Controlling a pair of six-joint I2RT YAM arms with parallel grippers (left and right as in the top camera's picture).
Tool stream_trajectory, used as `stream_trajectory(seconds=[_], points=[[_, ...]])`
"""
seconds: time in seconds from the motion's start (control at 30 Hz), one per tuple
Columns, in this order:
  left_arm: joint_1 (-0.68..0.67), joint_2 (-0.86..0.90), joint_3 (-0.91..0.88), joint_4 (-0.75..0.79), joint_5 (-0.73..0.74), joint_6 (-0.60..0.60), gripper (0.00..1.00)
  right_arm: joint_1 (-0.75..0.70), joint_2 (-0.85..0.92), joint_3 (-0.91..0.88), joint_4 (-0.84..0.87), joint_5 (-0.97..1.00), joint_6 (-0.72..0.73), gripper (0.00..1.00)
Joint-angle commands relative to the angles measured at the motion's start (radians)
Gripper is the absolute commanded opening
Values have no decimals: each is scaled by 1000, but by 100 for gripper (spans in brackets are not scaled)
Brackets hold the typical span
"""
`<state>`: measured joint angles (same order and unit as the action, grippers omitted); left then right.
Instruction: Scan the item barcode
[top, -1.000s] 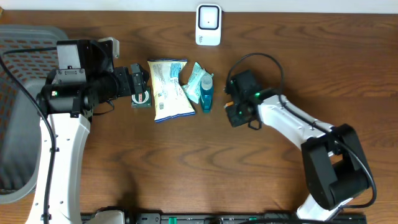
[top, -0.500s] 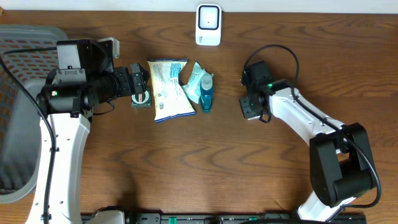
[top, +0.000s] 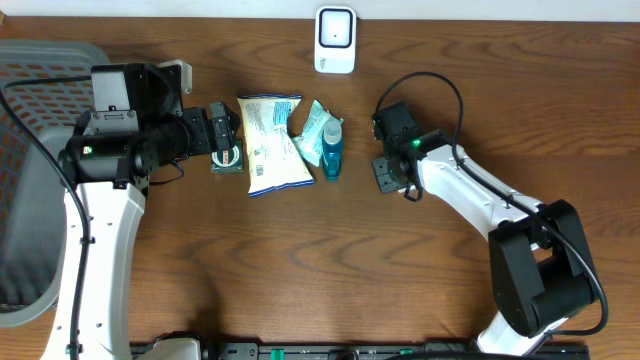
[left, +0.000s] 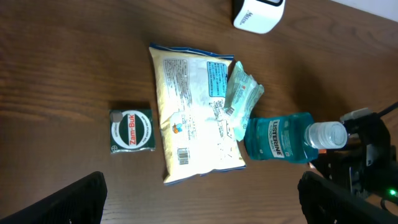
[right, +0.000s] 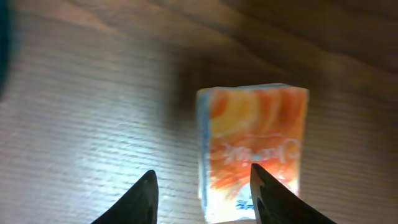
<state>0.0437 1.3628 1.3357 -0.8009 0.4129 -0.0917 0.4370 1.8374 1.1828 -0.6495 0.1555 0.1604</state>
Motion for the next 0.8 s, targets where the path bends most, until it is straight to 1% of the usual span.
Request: stream_trajectory(seconds=[0.0,0.23,0.47,0.5,0.53,0.57,0.6,0.77], points=[[-1,3,2,1,-7,17,98,-4,0,-1,2,44,30,43],[-1,3,2,1,-7,17,98,1,2,-52,32,41,29,41],[-1,3,2,1,-7,17,98,1,9,-150,151,82,30,39],[-1,3,2,1,-7,17,98,1,10,-161,166,82,29,37],[-1,3,2,1,-7,17,98,1,10,-173,179,82,29,30],[-1,3,2,1,-7,17,98,1,11,-182,187,82,29,17],[-1,3,2,1,-7,17,98,1,11,-184,187,82,30,1],[-1,3,2,1,-7,17,98,0,3,-155,174,53,76,1]])
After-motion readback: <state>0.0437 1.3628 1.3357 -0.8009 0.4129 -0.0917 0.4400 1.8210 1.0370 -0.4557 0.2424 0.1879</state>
